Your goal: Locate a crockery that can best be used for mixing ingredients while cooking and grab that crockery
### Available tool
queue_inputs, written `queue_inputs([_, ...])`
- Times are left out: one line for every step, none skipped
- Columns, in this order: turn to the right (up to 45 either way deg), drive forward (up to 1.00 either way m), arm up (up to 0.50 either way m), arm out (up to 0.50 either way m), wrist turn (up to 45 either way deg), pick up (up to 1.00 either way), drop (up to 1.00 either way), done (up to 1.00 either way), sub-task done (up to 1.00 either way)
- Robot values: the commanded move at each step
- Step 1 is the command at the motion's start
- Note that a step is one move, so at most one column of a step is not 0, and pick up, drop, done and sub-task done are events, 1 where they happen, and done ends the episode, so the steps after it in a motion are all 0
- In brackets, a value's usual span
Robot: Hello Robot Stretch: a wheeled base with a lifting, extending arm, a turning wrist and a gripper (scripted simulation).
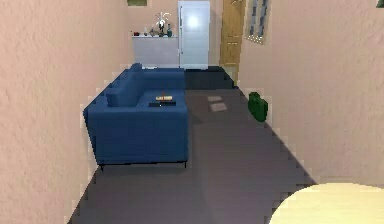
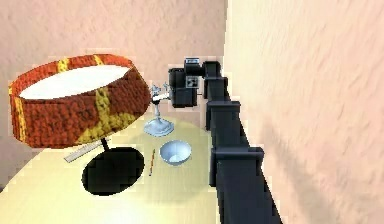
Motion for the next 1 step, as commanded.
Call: queue_inputs([0.0, 0.0, -0.3, 0.0, 0.0, 0.0, 0.0, 0.0, 0.0])
